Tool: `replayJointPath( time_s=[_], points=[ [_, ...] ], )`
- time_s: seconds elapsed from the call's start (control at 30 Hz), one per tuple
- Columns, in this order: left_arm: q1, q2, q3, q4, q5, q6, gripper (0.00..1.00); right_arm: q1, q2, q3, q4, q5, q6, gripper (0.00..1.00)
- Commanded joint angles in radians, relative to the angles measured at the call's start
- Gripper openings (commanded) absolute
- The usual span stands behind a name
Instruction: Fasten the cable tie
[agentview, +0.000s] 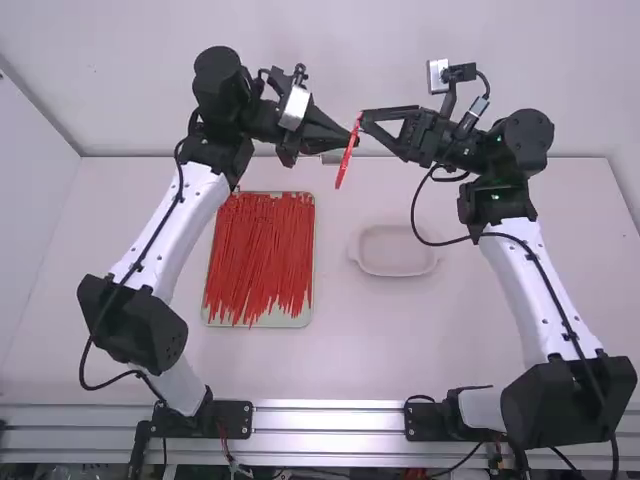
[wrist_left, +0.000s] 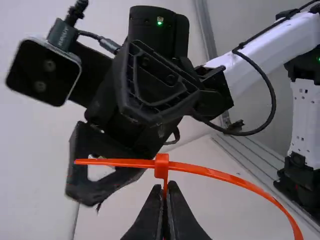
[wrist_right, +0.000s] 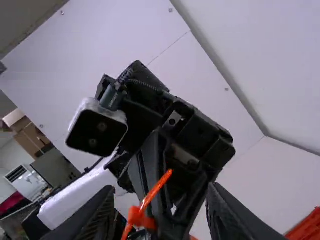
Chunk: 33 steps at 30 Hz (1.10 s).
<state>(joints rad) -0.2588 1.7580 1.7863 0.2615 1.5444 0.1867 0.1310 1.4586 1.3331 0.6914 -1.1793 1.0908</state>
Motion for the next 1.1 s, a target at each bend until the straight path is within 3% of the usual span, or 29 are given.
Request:
replayJointPath(
  time_s=[0.0, 0.13, 0.33, 0.57, 1.0, 1.07],
  points=[
    [-0.011, -0.01, -0.002, 0.005, 0.01, 0.023, 0.02, 0.001, 0.006, 0.002, 0.01, -0.003, 0.039, 0.48],
    [-0.007, -0.01, -0.002, 0.004, 0.011, 0.023, 0.02, 0.01, 0.006, 0.002, 0.008, -0.003, 0.039, 0.38],
    [-0.016, -0.01, -0.002, 0.008, 0.011, 0.024, 0.02, 0.036, 0.006, 0.002, 0.01, 0.001, 0.039, 0.33],
    [-0.016, -0.01, -0.002, 0.006, 0.012, 0.019, 0.02, 0.026, 0.006, 0.002, 0.009, 0.0, 0.039, 0.15],
    [-0.015, -0.01, -0.002, 0.004, 0.019, 0.012, 0.02, 0.022, 0.006, 0.002, 0.01, 0.013, 0.039, 0.13],
    [-0.015, -0.01, -0.002, 0.004, 0.018, 0.012, 0.02, 0.018, 0.006, 0.002, 0.009, 0.011, 0.039, 0.05]
  ],
)
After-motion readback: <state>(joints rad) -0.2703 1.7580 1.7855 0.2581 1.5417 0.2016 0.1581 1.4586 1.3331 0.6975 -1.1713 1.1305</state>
